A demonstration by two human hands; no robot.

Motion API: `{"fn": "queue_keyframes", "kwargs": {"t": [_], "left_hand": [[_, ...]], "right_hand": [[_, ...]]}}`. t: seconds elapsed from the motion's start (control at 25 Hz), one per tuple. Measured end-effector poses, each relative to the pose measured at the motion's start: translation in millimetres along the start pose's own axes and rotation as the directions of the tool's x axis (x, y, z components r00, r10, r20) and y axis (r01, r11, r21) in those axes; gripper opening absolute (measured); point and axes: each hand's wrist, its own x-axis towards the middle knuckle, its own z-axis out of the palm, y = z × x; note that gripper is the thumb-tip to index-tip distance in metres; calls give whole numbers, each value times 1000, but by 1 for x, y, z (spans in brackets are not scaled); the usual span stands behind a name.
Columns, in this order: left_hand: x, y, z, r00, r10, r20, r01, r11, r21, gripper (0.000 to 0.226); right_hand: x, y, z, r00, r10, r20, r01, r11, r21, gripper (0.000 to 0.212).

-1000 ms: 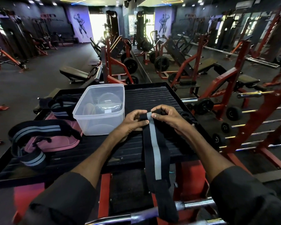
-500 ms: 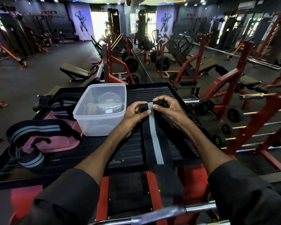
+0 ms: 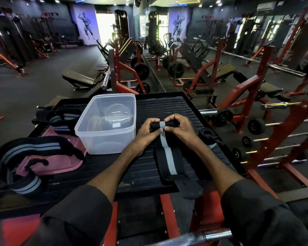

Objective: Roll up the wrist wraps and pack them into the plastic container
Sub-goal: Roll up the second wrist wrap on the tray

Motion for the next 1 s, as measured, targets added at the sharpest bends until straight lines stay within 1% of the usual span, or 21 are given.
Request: {"fn": "queue_keyframes", "kwargs": {"t": [0.08,0.16,0.2,0.24,0.28,0.32,0.36,0.44,0.48,0.56,0.6,0.68,0.76,0.84,0.92,1.0], "left_hand": [[0,-2,1,997,54,-60,-50,997,60,31],[-3,-1,2,984,152,-95,-140,983,122,32],[-4,0,2,977,189,-104,-172,974,148,33],[-5,2,2,971,213,-111,-195,968,157,34],[-7,5,2,968,223,-114,-205,967,152,34],[-9,9,2,965,235,-117,-218,966,139,34],[-10,12,2,960,252,-123,-237,963,126,35],[-12,17,2,942,305,-142,-294,951,91,34],[-14,20,1,934,321,-158,-316,947,58,34],[-16,24,0,930,314,-193,-324,946,-22,35],[-16,26,0,934,291,-205,-309,949,-59,36],[-14,27,1,950,232,-208,-262,955,-135,37],[-11,29,3,963,177,-202,-223,947,-230,40],[-10,35,5,978,117,-171,-167,935,-312,42],[-15,48,5,996,54,-71,-74,947,-312,40],[-23,64,3,998,-6,69,23,967,-254,37]], "right_hand": [[2,0,0,1000,20,2,-20,1000,20,27],[3,-4,-4,993,118,25,-120,981,152,28],[4,-9,-7,981,188,52,-195,947,255,32],[5,-15,-9,961,261,90,-275,889,367,36],[6,-22,-11,936,327,131,-348,807,477,35],[8,-27,-12,910,385,151,-402,735,546,32],[9,-30,-12,889,432,149,-436,702,563,26],[8,-32,-12,872,474,126,-468,729,500,18],[6,-31,-11,869,475,138,-481,749,456,19],[1,-32,-12,860,457,227,-510,771,380,34],[0,-34,-14,860,433,269,-506,786,355,40],[0,-38,-19,881,381,283,-461,828,321,40],[0,-42,-23,907,349,235,-412,852,324,34],[0,-46,-26,942,288,172,-333,864,379,33],[-2,-55,-30,975,207,80,-222,879,422,33],[-4,-69,-35,995,102,-7,-90,913,399,26]]}}
